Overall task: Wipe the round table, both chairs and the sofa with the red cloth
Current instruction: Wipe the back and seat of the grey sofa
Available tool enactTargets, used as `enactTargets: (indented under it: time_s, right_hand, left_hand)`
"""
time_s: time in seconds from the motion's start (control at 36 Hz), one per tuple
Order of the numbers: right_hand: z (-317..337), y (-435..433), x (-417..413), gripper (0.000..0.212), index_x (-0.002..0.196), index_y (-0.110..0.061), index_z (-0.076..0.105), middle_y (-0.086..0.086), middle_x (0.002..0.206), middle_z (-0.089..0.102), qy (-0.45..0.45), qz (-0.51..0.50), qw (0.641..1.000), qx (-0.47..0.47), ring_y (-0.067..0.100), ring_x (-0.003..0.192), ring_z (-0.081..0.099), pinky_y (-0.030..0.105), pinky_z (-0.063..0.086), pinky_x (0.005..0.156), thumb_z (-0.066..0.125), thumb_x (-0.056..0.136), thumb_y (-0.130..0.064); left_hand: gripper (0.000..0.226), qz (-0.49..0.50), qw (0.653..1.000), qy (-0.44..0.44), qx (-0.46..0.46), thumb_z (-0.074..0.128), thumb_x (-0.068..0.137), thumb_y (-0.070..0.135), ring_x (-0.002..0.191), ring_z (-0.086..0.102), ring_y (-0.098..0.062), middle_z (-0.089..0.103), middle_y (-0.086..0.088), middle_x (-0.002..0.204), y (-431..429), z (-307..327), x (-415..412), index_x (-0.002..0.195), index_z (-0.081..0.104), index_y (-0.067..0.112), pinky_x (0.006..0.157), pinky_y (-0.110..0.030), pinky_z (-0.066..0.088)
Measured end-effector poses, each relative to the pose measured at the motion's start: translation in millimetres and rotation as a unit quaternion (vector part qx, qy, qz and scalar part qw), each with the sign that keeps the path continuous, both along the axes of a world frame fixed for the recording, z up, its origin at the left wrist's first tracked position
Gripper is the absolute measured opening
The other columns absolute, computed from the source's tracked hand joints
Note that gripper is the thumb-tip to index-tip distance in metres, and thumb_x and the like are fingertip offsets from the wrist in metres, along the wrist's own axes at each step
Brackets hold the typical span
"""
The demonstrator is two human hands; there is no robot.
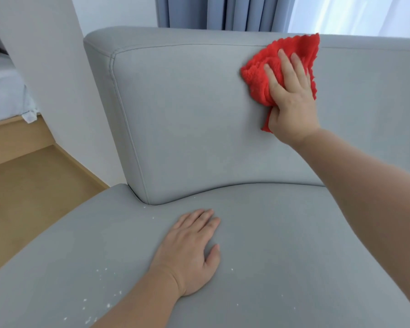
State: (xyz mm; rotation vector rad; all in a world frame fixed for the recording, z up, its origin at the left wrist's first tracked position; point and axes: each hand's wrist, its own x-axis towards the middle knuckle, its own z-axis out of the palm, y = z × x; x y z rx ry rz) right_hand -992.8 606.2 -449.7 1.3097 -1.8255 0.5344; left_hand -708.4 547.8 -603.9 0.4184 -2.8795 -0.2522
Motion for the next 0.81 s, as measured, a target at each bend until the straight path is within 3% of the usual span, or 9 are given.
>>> enactTargets:
  time_s: [0.14, 0.25, 0.33, 0.53, 0.58, 0.64, 0.81]
  right_hand:
    - [-25.6, -0.8, 1.2, 0.067, 0.142, -0.004, 0.042, 0.029, 0.151, 0.027, 0.026, 0.024, 0.999, 0.016, 0.054, 0.138, 0.020, 0.066, 0.019, 0.110, 0.032, 0.076, 0.000]
    - [-55.5, 1.1, 0.5, 0.071, 0.142, -0.006, 0.040, 0.030, 0.152, 0.026, 0.049, 0.031, 0.997, 0.060, 0.055, 0.138, 0.020, 0.064, 0.014, 0.112, 0.047, 0.073, 0.005]
    - [-84.8, 1.8, 2.9, 0.083, 0.143, -0.010, 0.038, 0.027, 0.153, 0.024, 0.051, 0.028, 0.993, 0.101, 0.052, 0.139, 0.018, 0.062, 0.009, 0.112, 0.058, 0.066, 0.011]
    - [-142.8, 12.1, -2.8, 0.067, 0.142, -0.024, 0.032, 0.012, 0.155, 0.018, 0.143, 0.029, 0.954, 0.260, 0.038, 0.140, 0.016, 0.058, 0.012, 0.111, 0.027, 0.077, -0.008]
    - [-145.6, 13.3, -3.3, 0.067, 0.143, -0.026, 0.031, 0.009, 0.156, 0.017, 0.148, 0.023, 0.952, 0.268, 0.036, 0.140, 0.015, 0.050, 0.004, 0.119, 0.026, 0.079, -0.007]
    - [-143.6, 13.4, -2.5, 0.066, 0.143, -0.026, 0.031, 0.008, 0.156, 0.017, 0.148, 0.023, 0.952, 0.267, 0.035, 0.141, 0.015, 0.044, -0.002, 0.118, 0.027, 0.080, -0.007]
    - [-138.9, 14.3, -0.2, 0.065, 0.144, -0.025, 0.031, 0.007, 0.157, 0.016, 0.146, 0.021, 0.955, 0.257, 0.034, 0.142, 0.017, 0.044, 0.000, 0.117, 0.026, 0.082, -0.007]
  left_hand:
    - [0.061, -0.006, 1.000, 0.009, -0.001, 0.030, 0.084, 0.044, 0.134, 0.038, -0.019, 0.043, 0.000, 0.146, 0.8, 0.7, 0.6, 0.136, 0.049, 0.019, 0.111, -0.027, 0.010]
    - [0.071, -0.021, 1.000, 0.017, 0.011, 0.017, 0.082, 0.049, 0.141, 0.021, -0.014, 0.027, 0.005, 0.154, 1.6, 1.6, 0.5, 0.144, 0.036, 0.022, 0.114, -0.024, 0.000]
    - [0.062, -0.010, 1.000, 0.004, 0.017, 0.030, 0.084, 0.045, 0.135, 0.037, -0.018, 0.043, 0.000, 0.146, 1.3, 1.6, 0.9, 0.136, 0.048, 0.019, 0.112, -0.025, 0.008]
    - [0.057, -0.001, 1.000, 0.010, 0.015, 0.037, 0.083, 0.044, 0.131, 0.043, -0.020, 0.048, -0.001, 0.142, 0.7, -2.1, 0.4, 0.132, 0.053, 0.019, 0.109, -0.031, 0.016]
    - [0.057, -0.001, 1.000, 0.009, 0.020, 0.037, 0.083, 0.044, 0.132, 0.041, -0.019, 0.046, 0.000, 0.143, 0.7, -2.8, 0.6, 0.133, 0.052, 0.020, 0.109, -0.030, 0.015]
    - [0.057, 0.001, 1.000, 0.013, 0.015, 0.038, 0.083, 0.044, 0.132, 0.042, -0.018, 0.047, 0.000, 0.143, -0.1, -4.3, 0.7, 0.133, 0.052, 0.020, 0.109, -0.030, 0.015]
    - [0.054, 0.000, 1.000, 0.027, 0.005, 0.042, 0.082, 0.044, 0.127, 0.047, -0.018, 0.052, 0.001, 0.138, 0.7, -5.6, -0.3, 0.128, 0.056, 0.021, 0.106, -0.031, 0.021]
